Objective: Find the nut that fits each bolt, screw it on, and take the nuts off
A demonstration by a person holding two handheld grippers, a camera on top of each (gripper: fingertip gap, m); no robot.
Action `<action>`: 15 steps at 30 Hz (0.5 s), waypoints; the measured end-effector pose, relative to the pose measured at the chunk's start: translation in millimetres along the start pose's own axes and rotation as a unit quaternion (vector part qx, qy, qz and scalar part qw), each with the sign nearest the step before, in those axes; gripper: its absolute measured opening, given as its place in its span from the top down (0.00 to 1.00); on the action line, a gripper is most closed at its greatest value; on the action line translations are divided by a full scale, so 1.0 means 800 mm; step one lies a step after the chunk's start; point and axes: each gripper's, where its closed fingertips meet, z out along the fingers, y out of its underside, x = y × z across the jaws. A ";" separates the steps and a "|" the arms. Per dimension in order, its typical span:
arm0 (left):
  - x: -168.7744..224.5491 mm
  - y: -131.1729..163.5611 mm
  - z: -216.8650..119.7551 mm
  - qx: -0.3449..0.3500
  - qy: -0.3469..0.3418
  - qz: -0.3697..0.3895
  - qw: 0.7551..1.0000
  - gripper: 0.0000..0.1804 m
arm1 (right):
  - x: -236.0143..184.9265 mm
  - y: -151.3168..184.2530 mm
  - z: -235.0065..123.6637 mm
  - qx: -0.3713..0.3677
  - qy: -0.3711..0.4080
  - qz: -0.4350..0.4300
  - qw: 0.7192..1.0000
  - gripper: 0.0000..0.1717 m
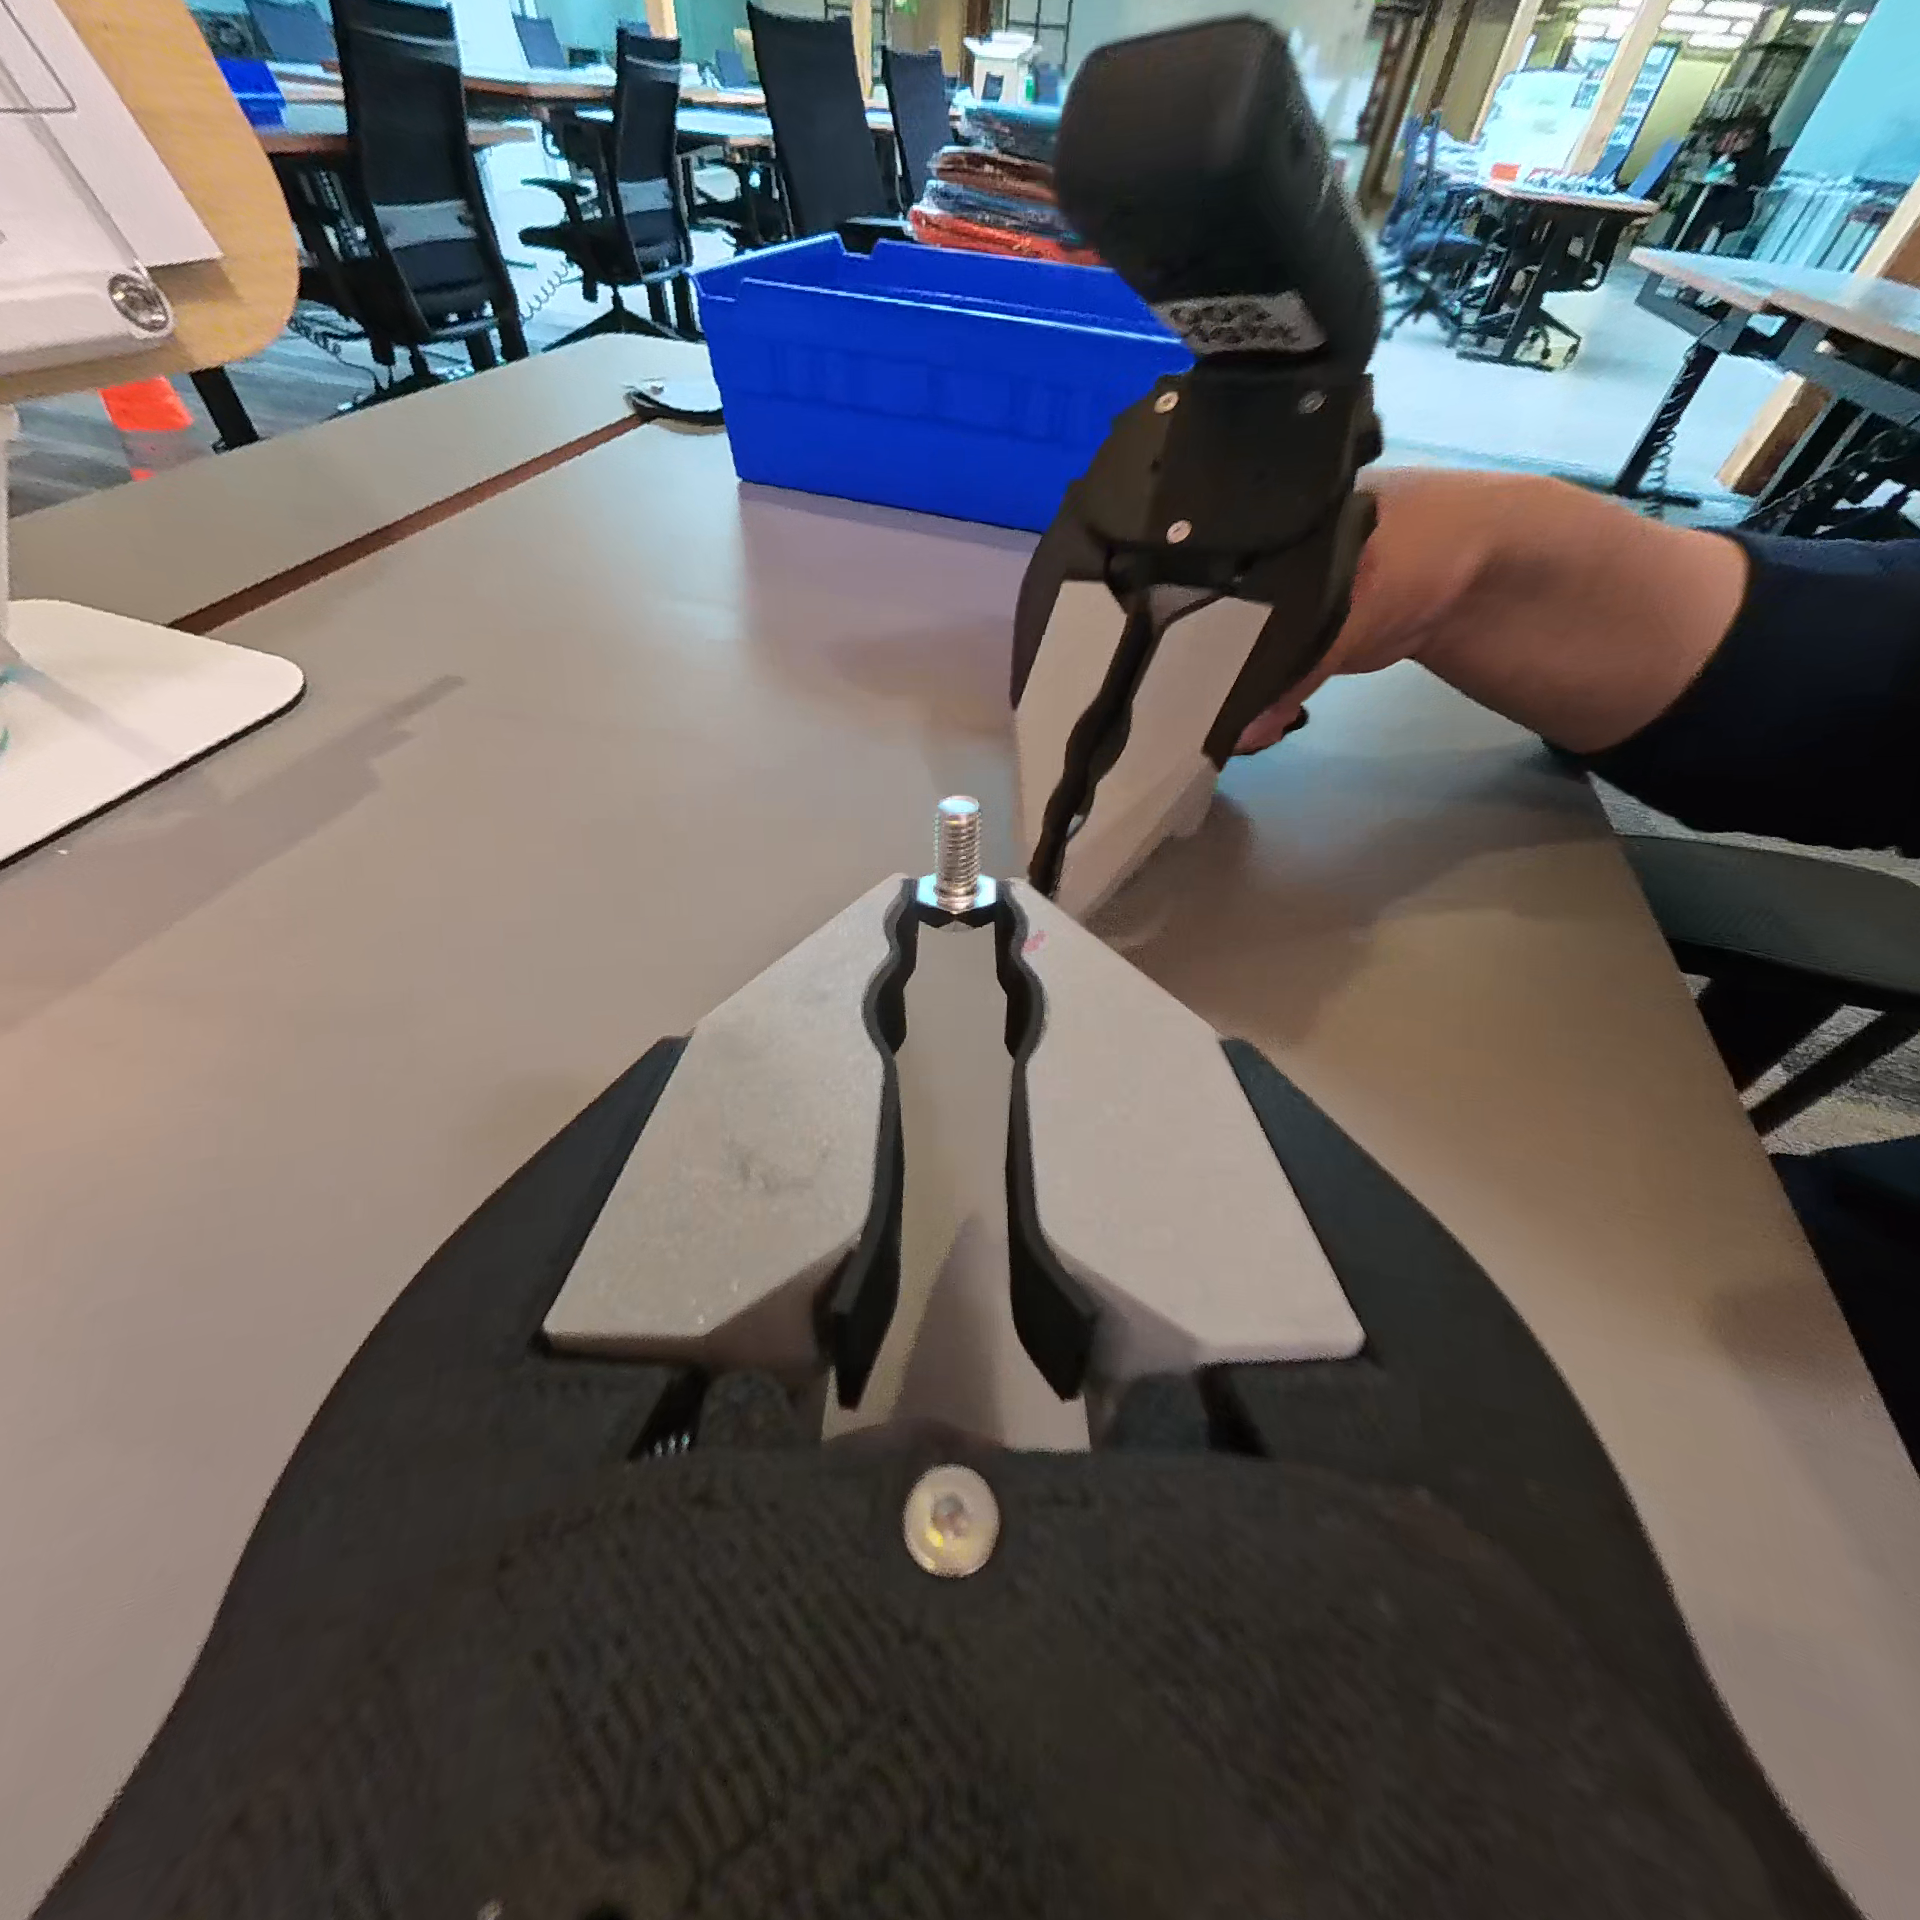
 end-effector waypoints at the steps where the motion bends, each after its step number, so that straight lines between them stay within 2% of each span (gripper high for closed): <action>1: 0.000 0.000 0.000 0.000 0.001 0.001 1.000 0.93 | 0.001 0.003 0.004 -0.010 0.000 -0.002 1.000 0.99; 5: 0.002 0.000 0.000 -0.001 0.004 0.005 1.000 0.93 | 0.013 0.009 0.009 -0.031 0.015 -0.028 0.999 1.00; 15: 0.004 0.000 0.000 -0.001 0.009 0.004 1.000 0.93 | 0.000 -0.004 -0.026 0.027 0.021 -0.056 0.998 0.92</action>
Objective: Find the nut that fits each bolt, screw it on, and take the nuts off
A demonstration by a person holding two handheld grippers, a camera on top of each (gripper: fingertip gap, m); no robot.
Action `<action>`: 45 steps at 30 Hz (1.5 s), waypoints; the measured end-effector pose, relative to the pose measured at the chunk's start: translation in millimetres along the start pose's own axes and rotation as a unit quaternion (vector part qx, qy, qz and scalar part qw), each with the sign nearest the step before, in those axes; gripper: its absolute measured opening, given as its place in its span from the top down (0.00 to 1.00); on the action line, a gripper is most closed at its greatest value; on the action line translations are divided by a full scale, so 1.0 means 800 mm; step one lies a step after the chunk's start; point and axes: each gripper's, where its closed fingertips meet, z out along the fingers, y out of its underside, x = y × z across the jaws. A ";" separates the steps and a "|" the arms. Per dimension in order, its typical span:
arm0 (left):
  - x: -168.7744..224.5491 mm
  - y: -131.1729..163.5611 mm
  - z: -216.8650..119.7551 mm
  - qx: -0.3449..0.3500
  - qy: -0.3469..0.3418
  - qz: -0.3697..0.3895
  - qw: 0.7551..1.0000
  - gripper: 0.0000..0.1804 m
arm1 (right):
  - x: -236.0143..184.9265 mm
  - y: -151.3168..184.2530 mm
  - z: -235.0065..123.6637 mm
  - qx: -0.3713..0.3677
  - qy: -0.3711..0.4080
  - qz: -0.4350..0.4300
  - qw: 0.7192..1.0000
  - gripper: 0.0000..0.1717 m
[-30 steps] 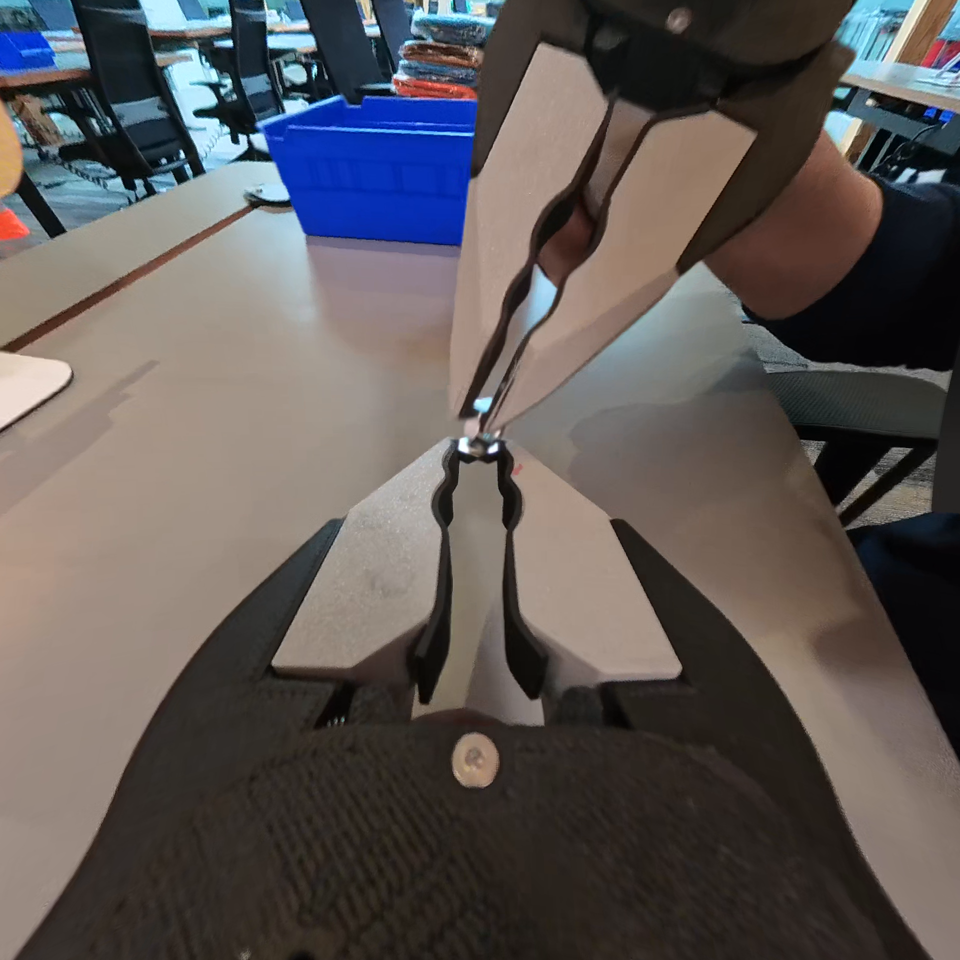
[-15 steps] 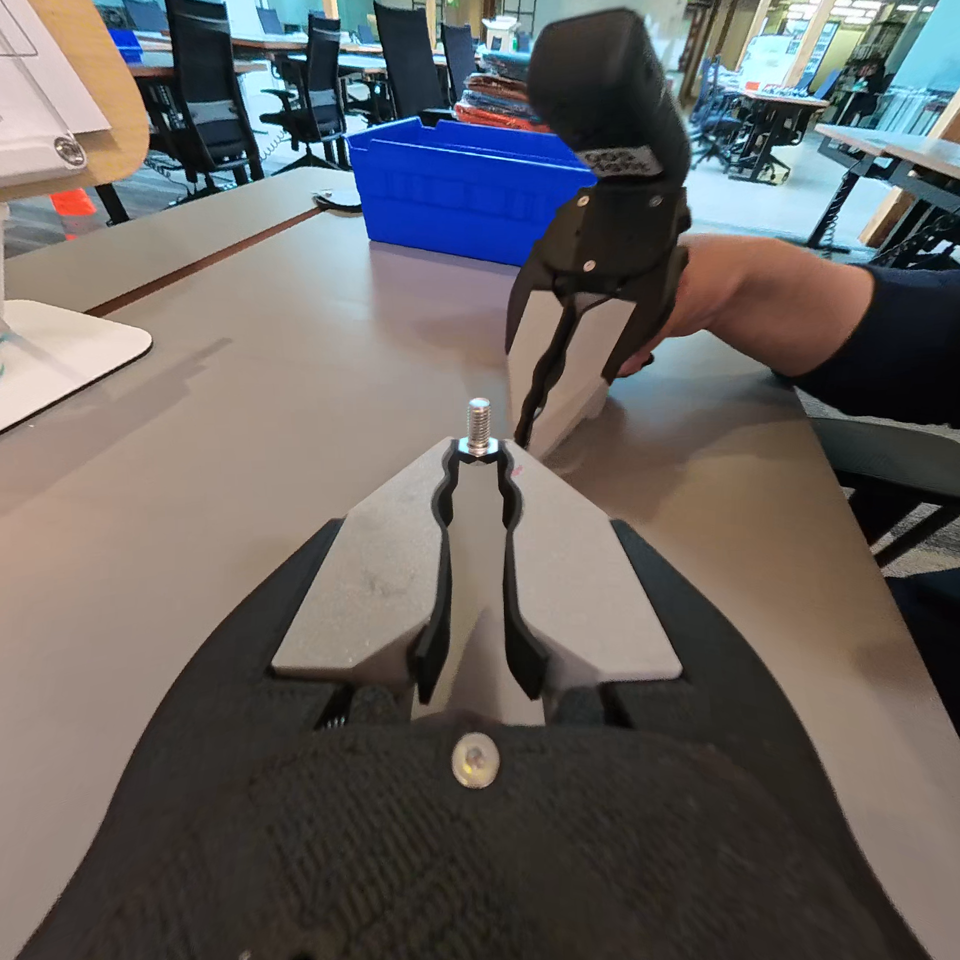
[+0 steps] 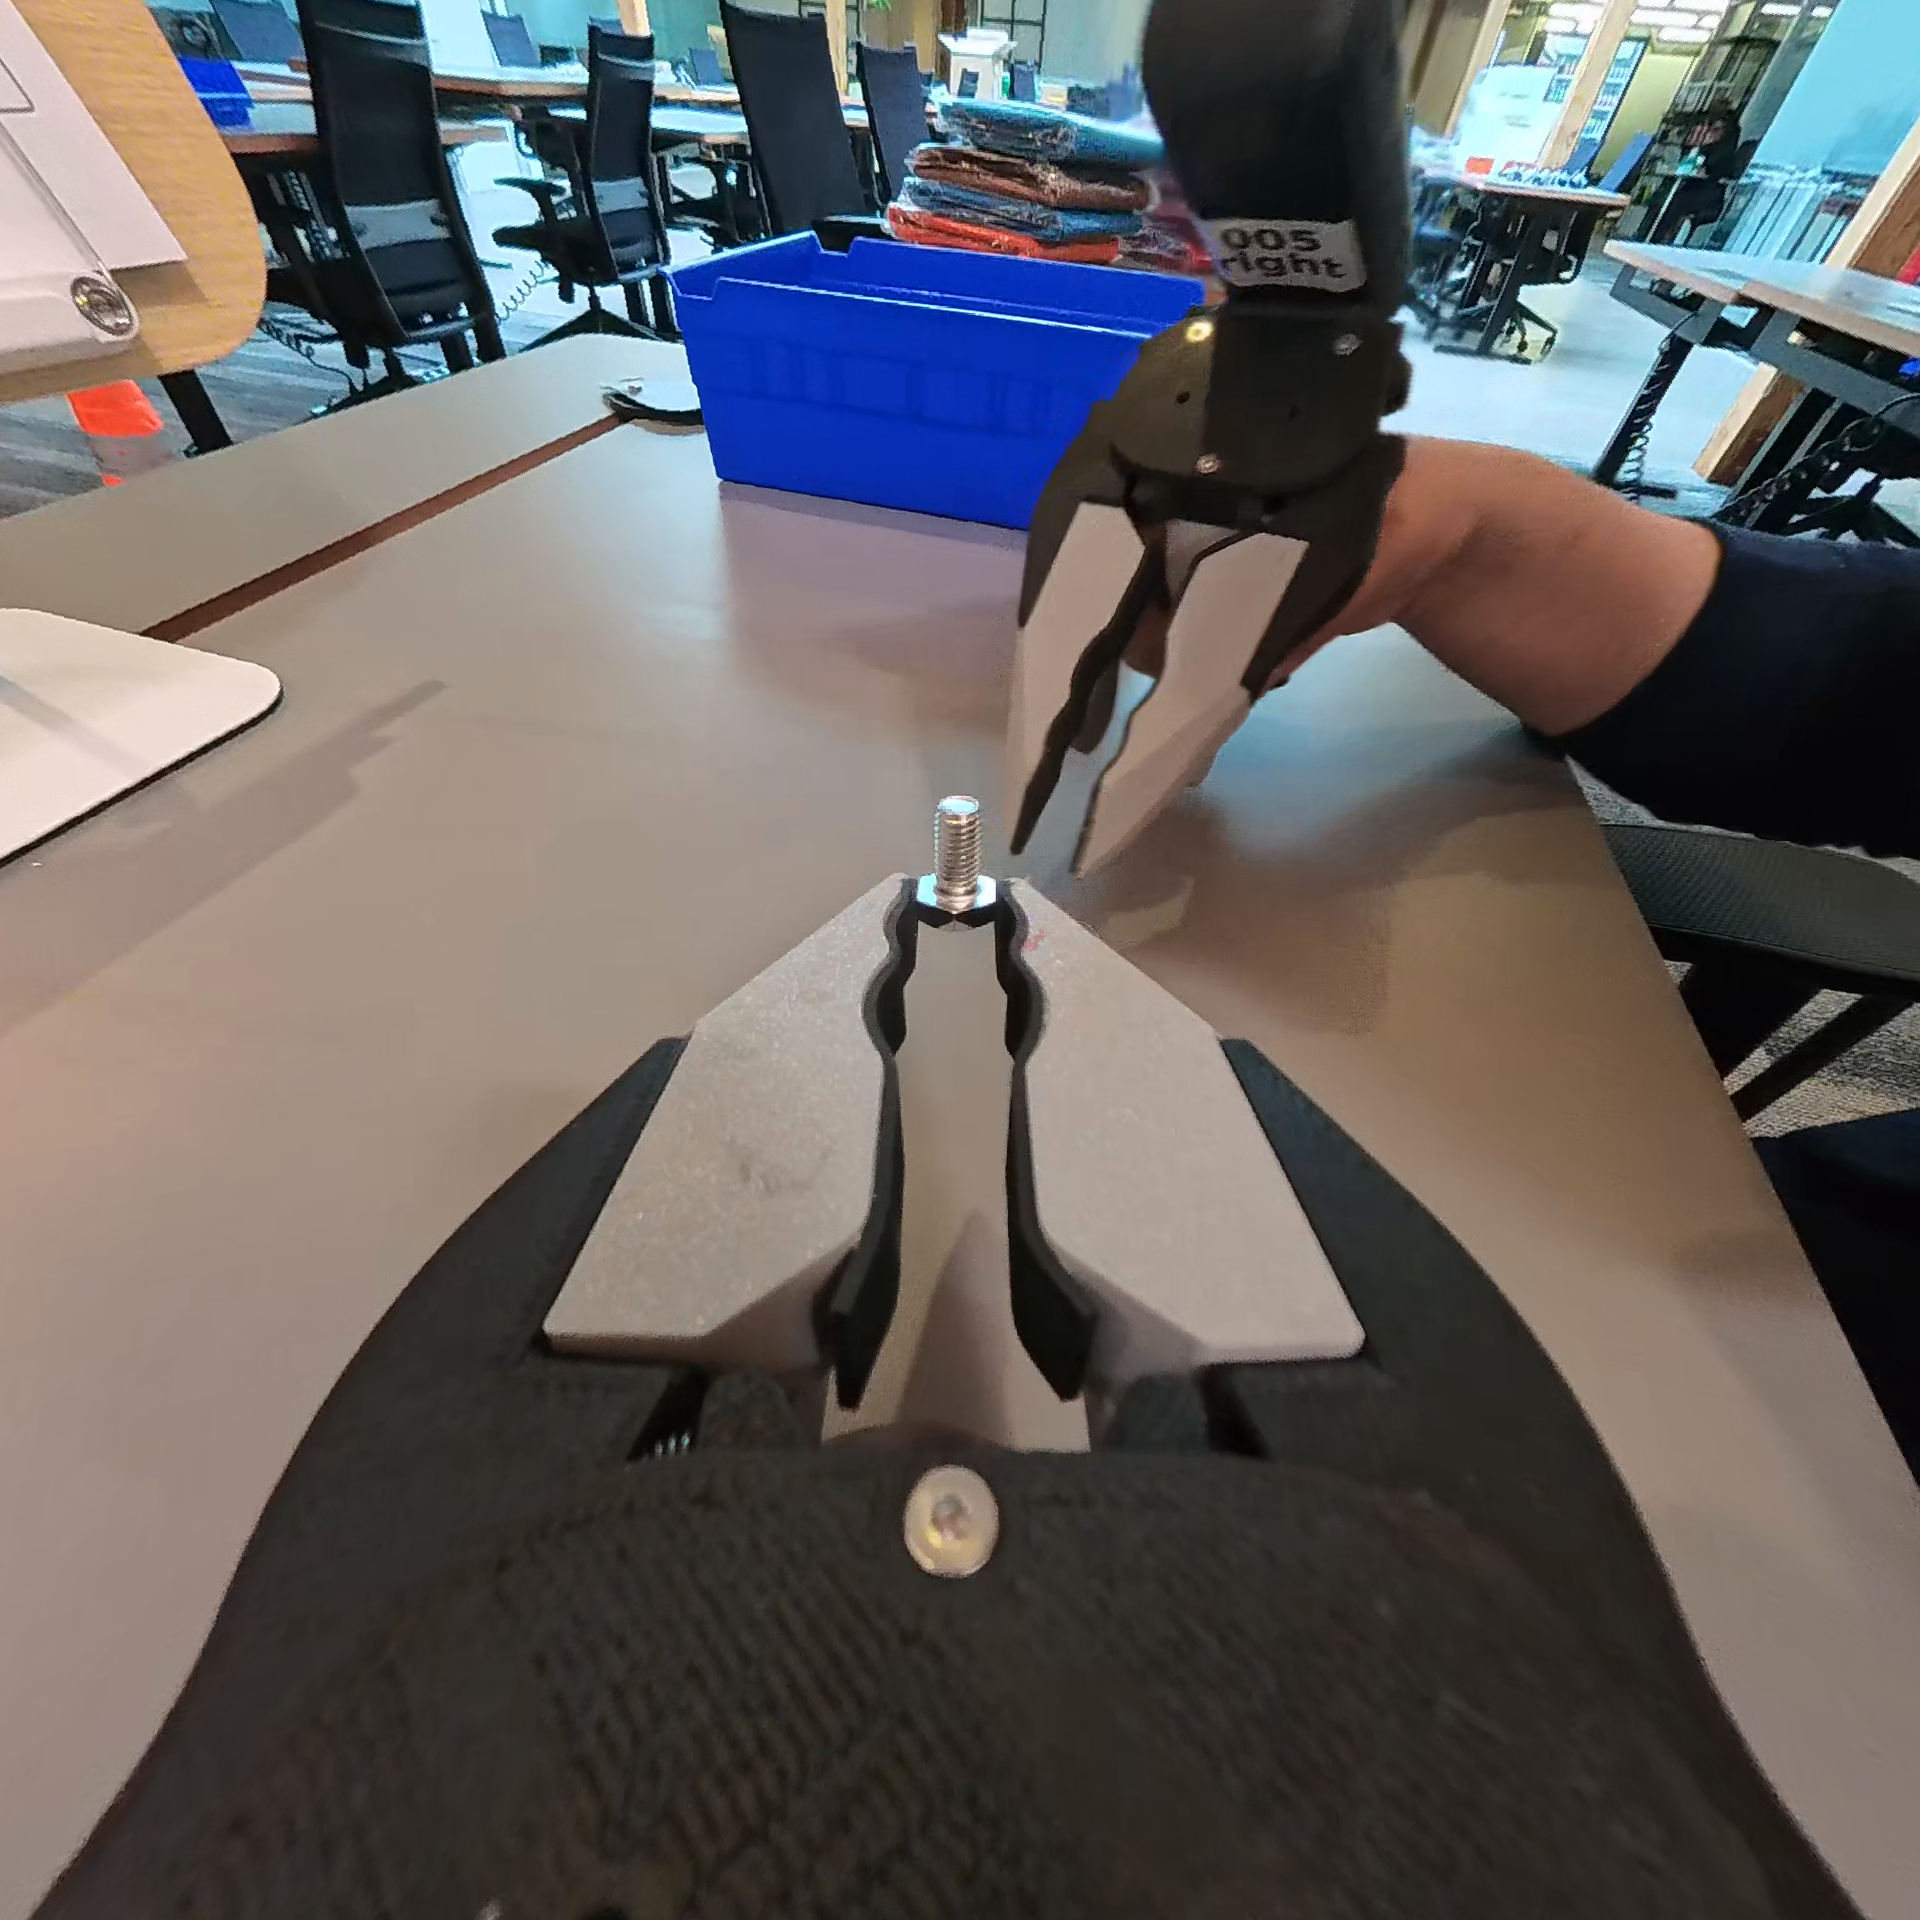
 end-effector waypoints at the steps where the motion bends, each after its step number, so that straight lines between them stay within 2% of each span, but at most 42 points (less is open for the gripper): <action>1: 0.000 0.000 0.000 0.001 0.000 0.001 1.000 0.93 | -0.004 0.002 0.000 0.001 0.007 -0.008 1.000 0.92; 6: 0.003 -0.002 0.000 0.006 0.004 0.006 1.000 0.93 | -0.006 0.023 0.011 -0.043 0.055 -0.052 0.996 0.87; 13: 0.007 -0.002 0.000 0.006 0.013 0.010 1.000 0.93 | -0.012 0.018 0.015 -0.039 0.020 -0.096 0.994 0.90; 23: 0.010 -0.002 0.001 0.005 0.018 0.012 1.000 0.93 | -0.011 0.025 0.023 -0.060 0.025 -0.108 0.992 0.94; 26: 0.014 -0.003 0.001 0.006 0.028 0.012 1.000 0.93 | -0.017 -0.004 0.012 -0.014 0.010 -0.091 0.996 0.94; 30: 0.030 -0.008 0.002 0.023 0.058 0.016 0.998 0.93 | -0.043 -0.074 -0.019 0.069 -0.032 -0.095 0.993 0.94; 33: 0.036 -0.010 0.003 0.028 0.066 0.022 0.997 0.93 | -0.060 -0.107 -0.029 0.082 -0.053 -0.119 0.988 0.94; 36: 0.043 -0.012 0.003 0.034 0.075 0.029 0.996 0.93 | -0.064 -0.119 -0.026 0.068 -0.055 -0.140 0.986 0.94; 45: 0.044 -0.015 0.002 0.037 0.070 0.038 0.996 0.93 | -0.060 -0.120 -0.014 0.028 -0.047 -0.165 0.985 0.94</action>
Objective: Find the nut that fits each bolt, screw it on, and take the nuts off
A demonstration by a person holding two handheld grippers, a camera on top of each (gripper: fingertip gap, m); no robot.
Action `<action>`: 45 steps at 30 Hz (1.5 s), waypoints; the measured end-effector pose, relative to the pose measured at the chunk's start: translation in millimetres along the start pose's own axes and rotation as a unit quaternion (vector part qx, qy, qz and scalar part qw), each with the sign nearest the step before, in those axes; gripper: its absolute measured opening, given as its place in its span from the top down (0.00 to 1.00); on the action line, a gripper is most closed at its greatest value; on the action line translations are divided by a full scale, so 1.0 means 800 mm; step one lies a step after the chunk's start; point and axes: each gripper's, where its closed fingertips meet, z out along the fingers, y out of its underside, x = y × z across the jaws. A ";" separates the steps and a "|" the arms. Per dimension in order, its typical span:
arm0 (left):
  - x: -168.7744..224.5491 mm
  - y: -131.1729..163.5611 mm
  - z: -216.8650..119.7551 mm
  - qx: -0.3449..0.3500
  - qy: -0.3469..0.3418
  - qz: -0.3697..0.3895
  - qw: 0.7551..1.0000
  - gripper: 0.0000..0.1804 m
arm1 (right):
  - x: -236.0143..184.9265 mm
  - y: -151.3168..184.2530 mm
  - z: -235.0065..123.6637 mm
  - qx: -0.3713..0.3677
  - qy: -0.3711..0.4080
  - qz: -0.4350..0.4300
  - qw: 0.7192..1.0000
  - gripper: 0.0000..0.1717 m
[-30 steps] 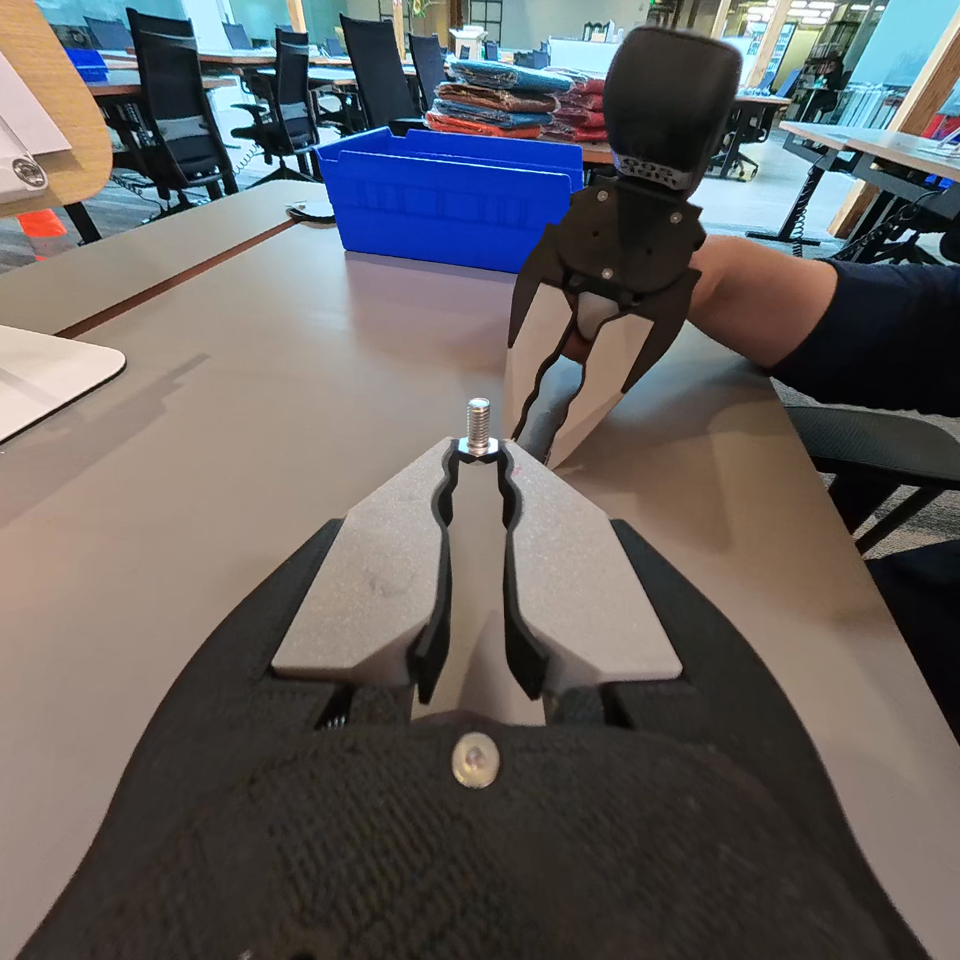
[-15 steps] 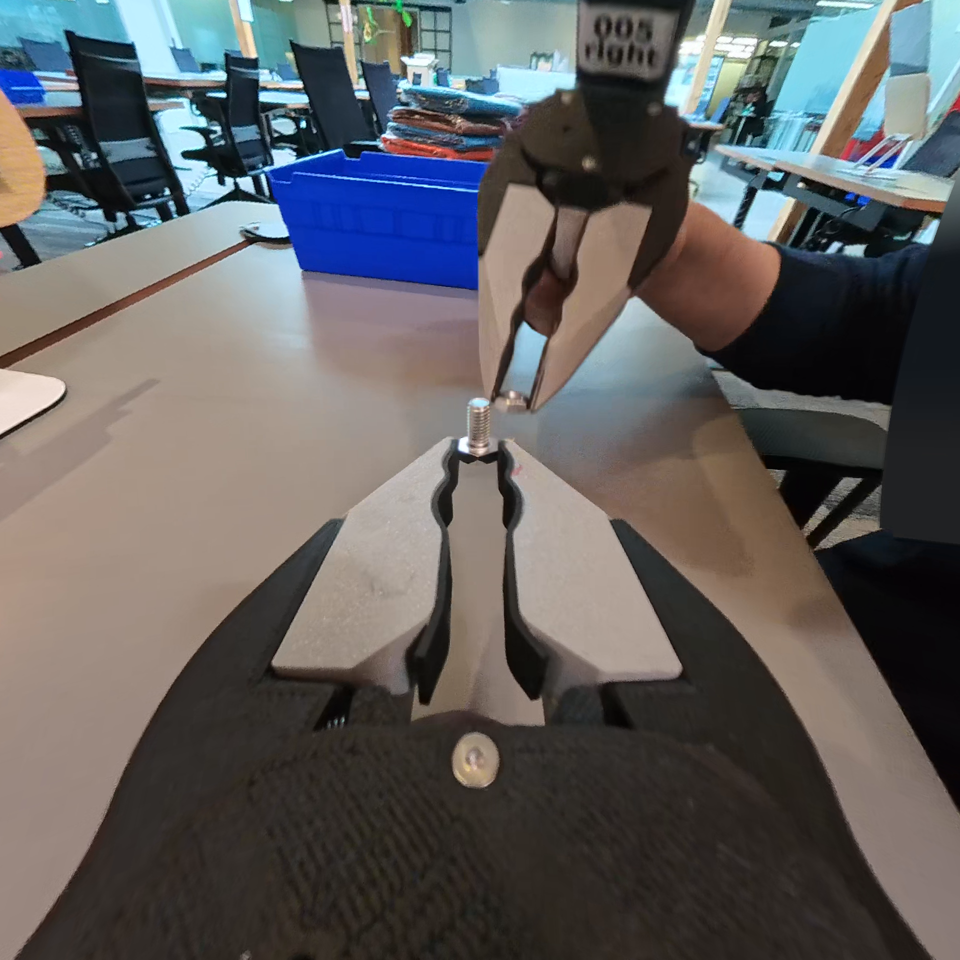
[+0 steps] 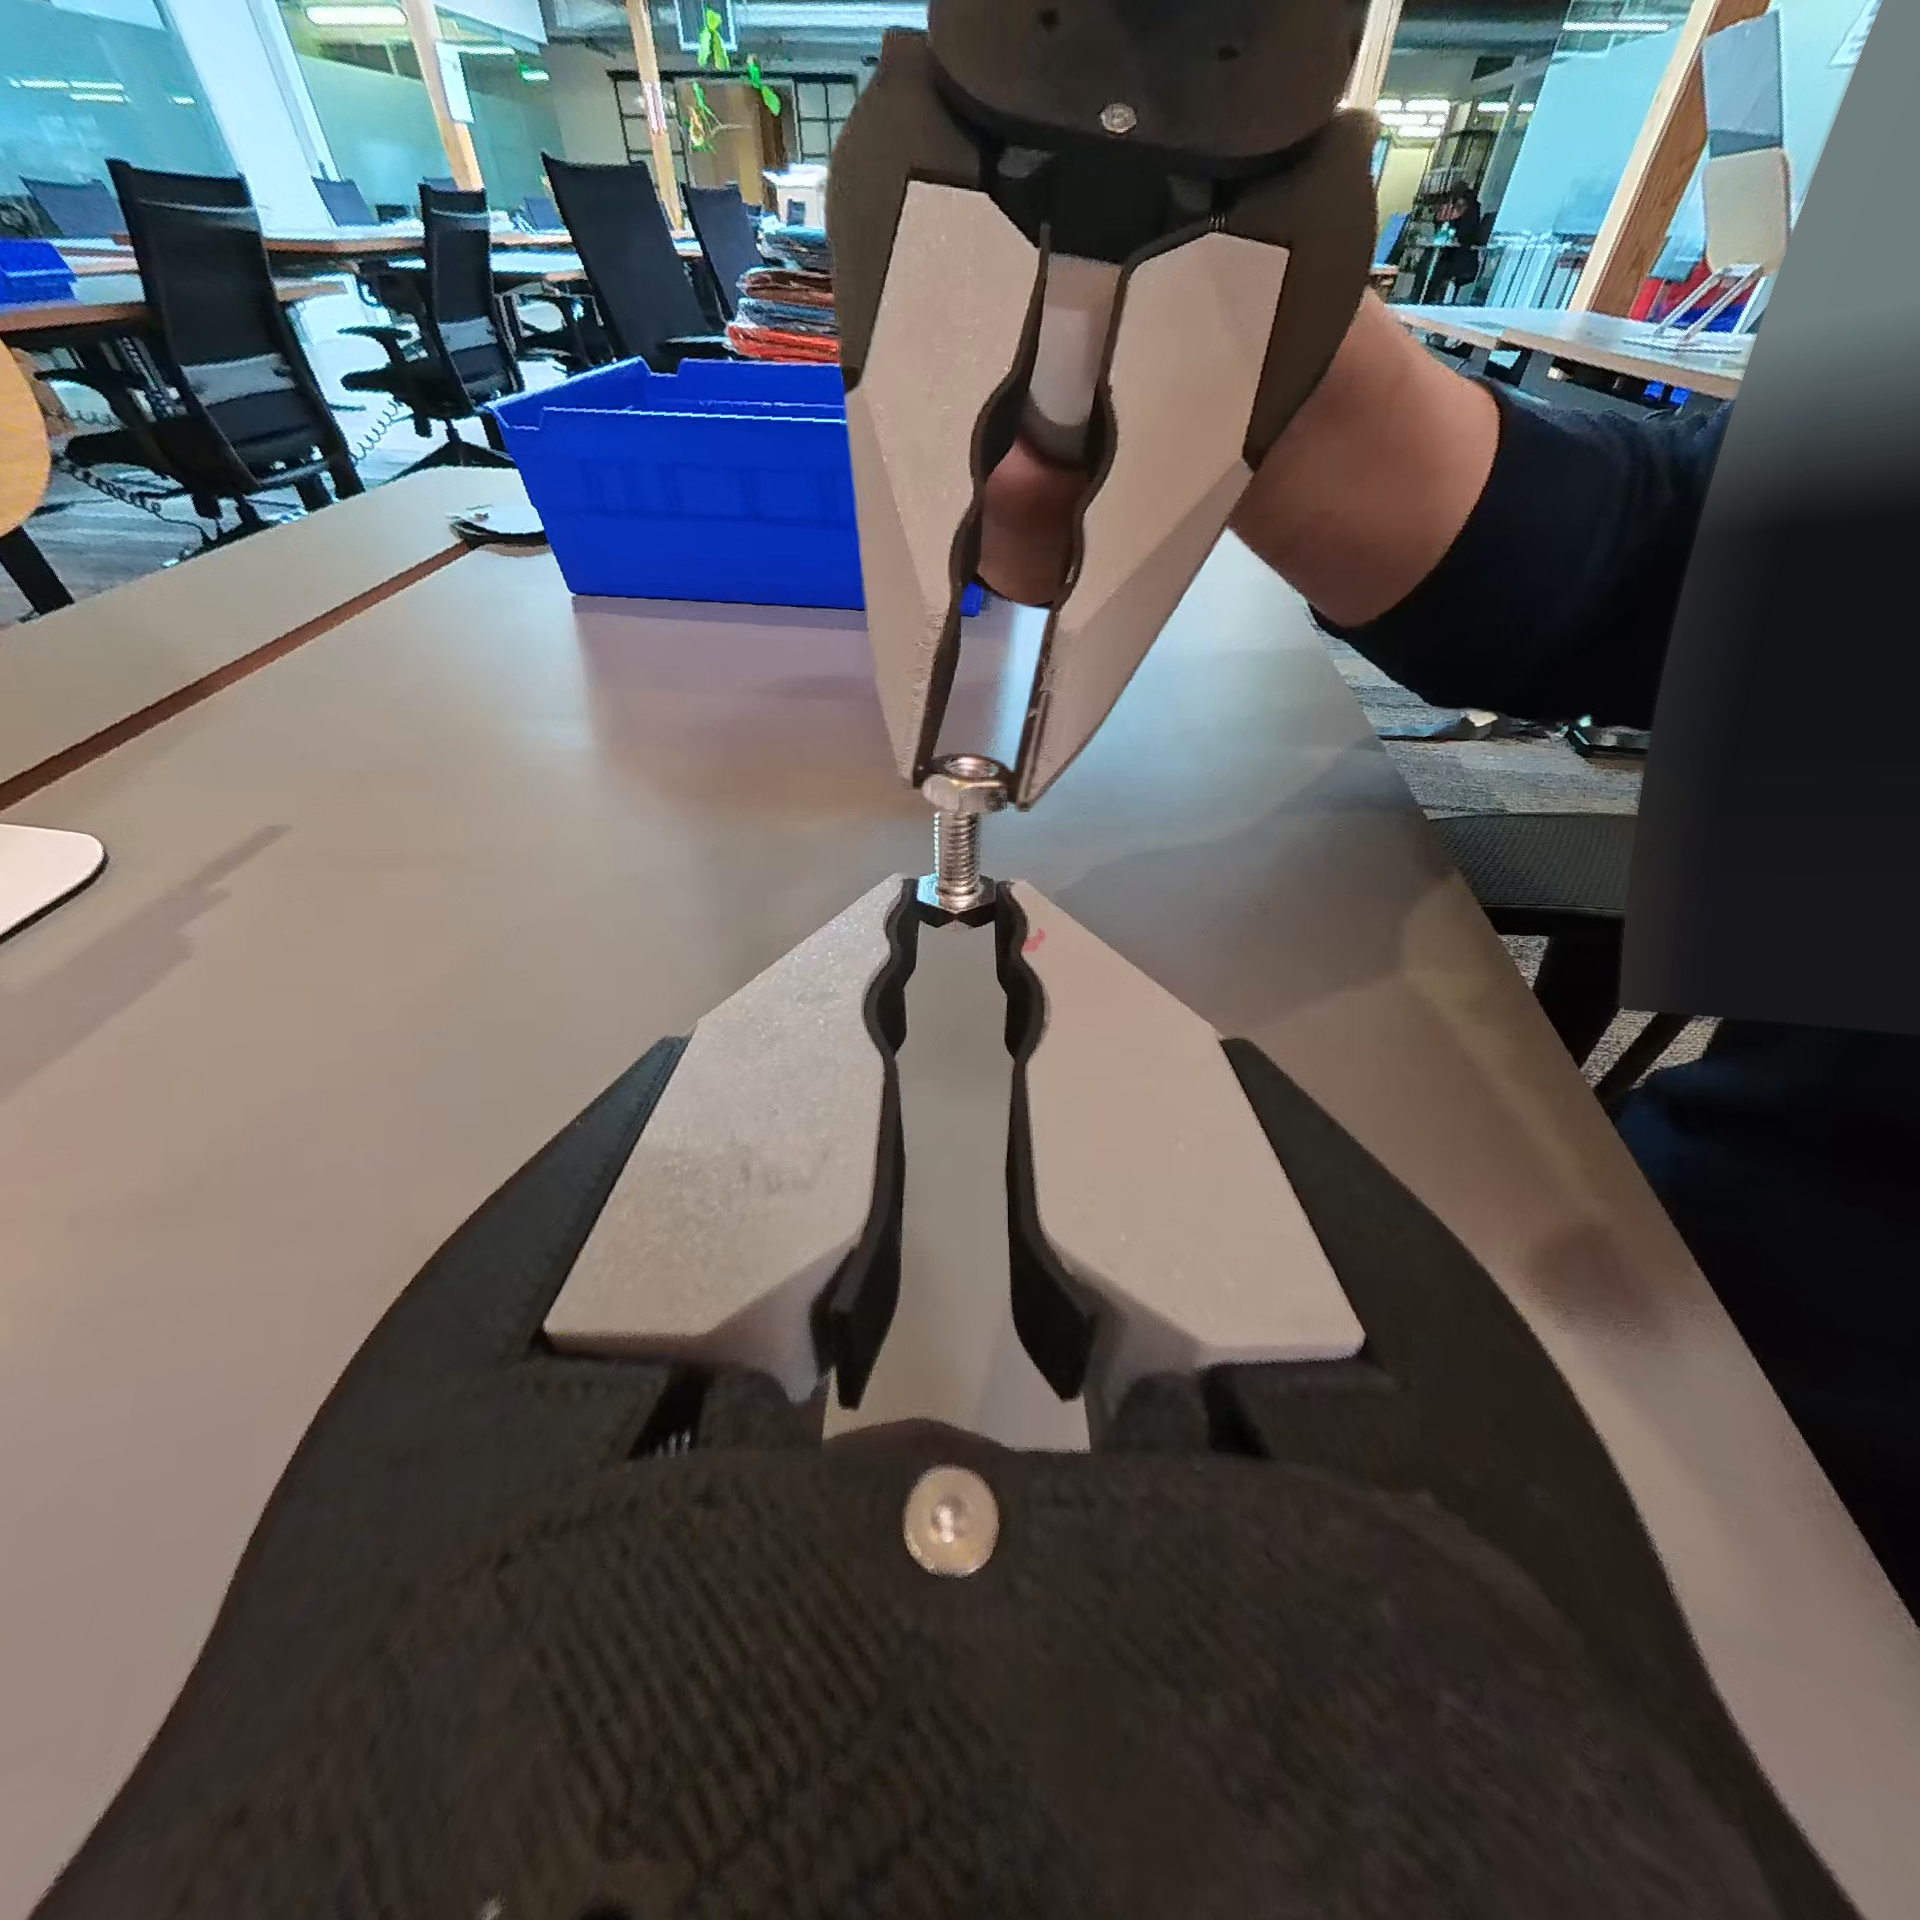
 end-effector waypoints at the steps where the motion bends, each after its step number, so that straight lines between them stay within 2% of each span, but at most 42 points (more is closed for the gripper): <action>1: 0.001 0.001 0.000 -0.001 0.001 0.000 1.000 0.93 | 0.000 0.000 0.001 -0.003 -0.002 -0.001 1.000 0.94; 14: 0.000 0.008 0.003 -0.028 -0.016 0.022 0.999 0.93 | -0.002 0.007 0.007 -0.029 -0.030 0.018 0.999 0.94; 21: -0.013 0.013 0.004 -0.043 -0.054 0.004 0.998 0.93 | 0.011 0.012 0.011 -0.048 0.024 0.061 0.997 0.94; 31: -0.030 0.026 0.007 -0.079 -0.127 -0.003 0.989 0.93 | 0.026 0.022 0.022 -0.035 0.091 0.176 0.980 0.94; 36: -0.030 0.023 0.006 -0.072 -0.119 -0.009 0.990 0.93 | 0.027 0.021 0.022 -0.025 0.103 0.171 0.980 0.94; 39: -0.030 0.022 0.005 -0.070 -0.116 -0.009 0.991 0.93 | 0.030 0.010 0.012 0.004 0.106 0.150 0.983 0.86; 41: -0.028 0.020 0.006 -0.063 -0.105 -0.013 0.992 0.93 | 0.035 0.002 -0.002 0.033 0.114 0.116 0.986 0.85; 43: -0.021 0.017 0.007 -0.053 -0.082 -0.020 0.995 0.93 | 0.035 0.002 -0.012 0.057 0.104 0.075 0.990 0.86; 45: -0.015 0.015 0.009 -0.043 -0.062 -0.023 0.997 0.93 | 0.017 0.001 -0.013 0.086 0.048 0.051 0.994 0.85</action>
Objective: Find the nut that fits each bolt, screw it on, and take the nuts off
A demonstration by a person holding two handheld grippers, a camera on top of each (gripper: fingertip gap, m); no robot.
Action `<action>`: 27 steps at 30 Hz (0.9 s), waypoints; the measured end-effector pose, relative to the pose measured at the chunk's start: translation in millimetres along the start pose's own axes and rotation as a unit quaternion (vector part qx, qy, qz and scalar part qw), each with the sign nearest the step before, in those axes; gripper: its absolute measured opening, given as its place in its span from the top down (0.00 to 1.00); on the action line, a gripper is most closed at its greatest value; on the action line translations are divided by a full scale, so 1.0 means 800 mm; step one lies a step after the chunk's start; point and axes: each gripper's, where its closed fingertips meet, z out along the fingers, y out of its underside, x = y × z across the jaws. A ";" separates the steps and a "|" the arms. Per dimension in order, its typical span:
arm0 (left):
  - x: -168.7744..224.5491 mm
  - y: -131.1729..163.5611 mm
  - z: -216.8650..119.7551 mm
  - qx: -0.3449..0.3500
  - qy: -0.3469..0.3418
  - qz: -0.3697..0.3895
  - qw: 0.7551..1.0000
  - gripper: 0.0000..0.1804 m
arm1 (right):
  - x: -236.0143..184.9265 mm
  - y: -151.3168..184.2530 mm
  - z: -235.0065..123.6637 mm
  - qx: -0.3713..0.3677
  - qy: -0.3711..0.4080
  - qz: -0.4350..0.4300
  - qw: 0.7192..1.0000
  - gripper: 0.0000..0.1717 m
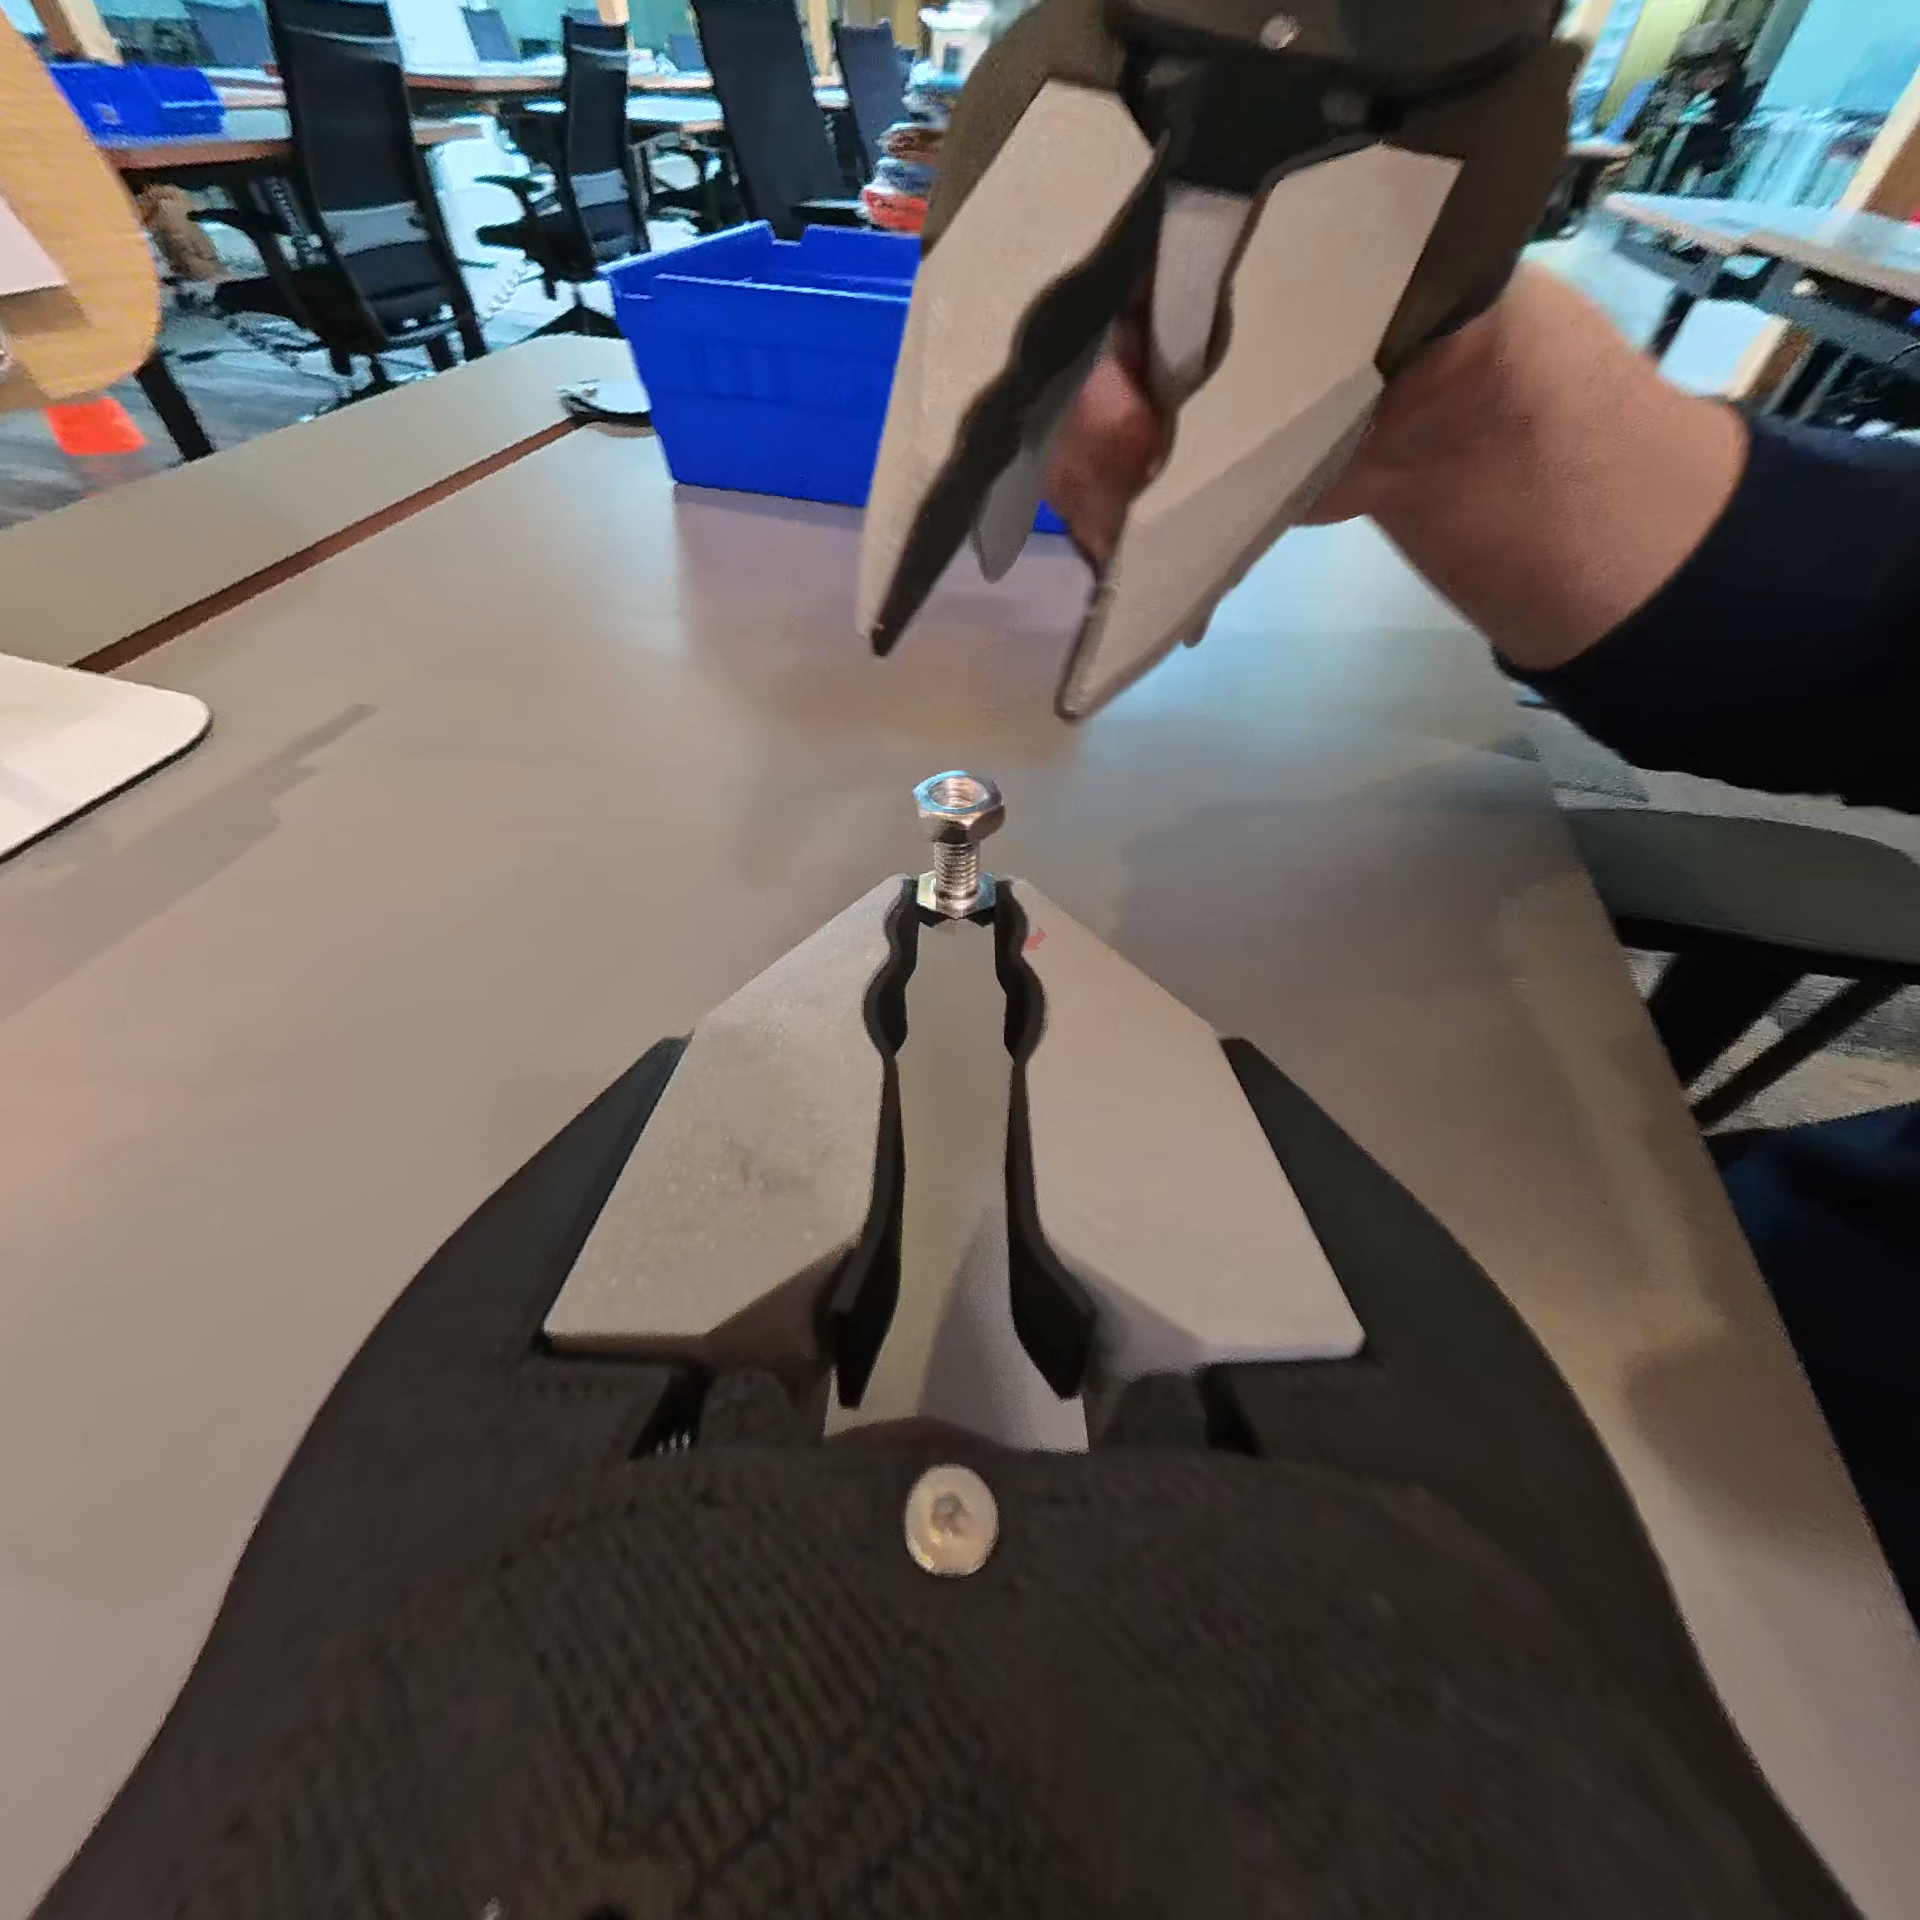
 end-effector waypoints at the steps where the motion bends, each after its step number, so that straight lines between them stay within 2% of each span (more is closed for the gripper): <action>1: 0.005 -0.003 0.000 0.007 0.013 0.002 1.000 0.93 | -0.006 -0.002 -0.001 0.020 -0.020 -0.002 1.000 0.86; 6: 0.022 -0.014 -0.005 0.031 0.046 0.033 0.998 0.93 | -0.020 -0.004 -0.002 0.076 -0.079 0.017 0.994 0.86; 10: 0.028 -0.017 -0.006 0.039 0.061 0.039 0.997 0.93 | -0.029 0.003 0.002 0.071 -0.090 -0.010 0.993 0.92; 18: 0.035 -0.017 -0.005 0.037 0.071 0.045 0.996 0.93 | -0.034 0.002 -0.003 0.067 -0.111 -0.028 0.991 0.93; 23: 0.034 -0.016 -0.006 0.036 0.070 0.044 0.996 0.93 | -0.035 0.003 -0.001 0.069 -0.109 -0.028 0.991 0.93; 27: 0.030 -0.013 -0.004 0.027 0.057 0.043 0.997 0.93 | -0.031 0.006 0.001 0.066 -0.079 -0.022 0.994 0.93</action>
